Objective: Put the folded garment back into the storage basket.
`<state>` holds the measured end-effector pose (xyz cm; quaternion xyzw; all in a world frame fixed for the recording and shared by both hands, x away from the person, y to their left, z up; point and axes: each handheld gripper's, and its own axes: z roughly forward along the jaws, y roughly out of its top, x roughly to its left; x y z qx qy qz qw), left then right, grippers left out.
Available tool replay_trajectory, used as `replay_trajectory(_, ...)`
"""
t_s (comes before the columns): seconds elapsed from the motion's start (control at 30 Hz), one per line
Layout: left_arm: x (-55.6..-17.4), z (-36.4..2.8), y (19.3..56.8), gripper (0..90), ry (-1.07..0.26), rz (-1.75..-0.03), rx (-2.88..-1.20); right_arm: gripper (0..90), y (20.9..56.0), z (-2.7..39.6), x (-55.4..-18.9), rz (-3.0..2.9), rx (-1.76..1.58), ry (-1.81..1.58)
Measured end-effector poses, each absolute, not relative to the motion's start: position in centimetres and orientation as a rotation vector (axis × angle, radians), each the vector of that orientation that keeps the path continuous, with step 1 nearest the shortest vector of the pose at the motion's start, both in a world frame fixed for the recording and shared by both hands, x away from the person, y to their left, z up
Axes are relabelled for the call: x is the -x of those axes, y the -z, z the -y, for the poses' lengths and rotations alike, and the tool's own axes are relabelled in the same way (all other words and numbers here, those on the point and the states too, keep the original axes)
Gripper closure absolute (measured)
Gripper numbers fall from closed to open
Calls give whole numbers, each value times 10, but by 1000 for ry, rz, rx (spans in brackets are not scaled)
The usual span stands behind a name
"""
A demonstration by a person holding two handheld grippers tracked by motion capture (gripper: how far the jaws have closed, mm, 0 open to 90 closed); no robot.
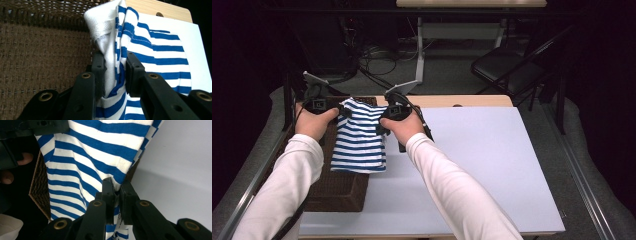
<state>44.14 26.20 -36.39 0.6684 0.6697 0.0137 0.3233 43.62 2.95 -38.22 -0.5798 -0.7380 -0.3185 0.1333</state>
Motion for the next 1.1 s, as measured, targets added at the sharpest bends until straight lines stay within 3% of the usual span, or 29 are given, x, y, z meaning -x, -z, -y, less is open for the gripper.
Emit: replay_trajectory(1.1, -428, -315, 365, 738, -59, -1805, -1680, 846, 380, -85, -428, 2177, 1610, 907)
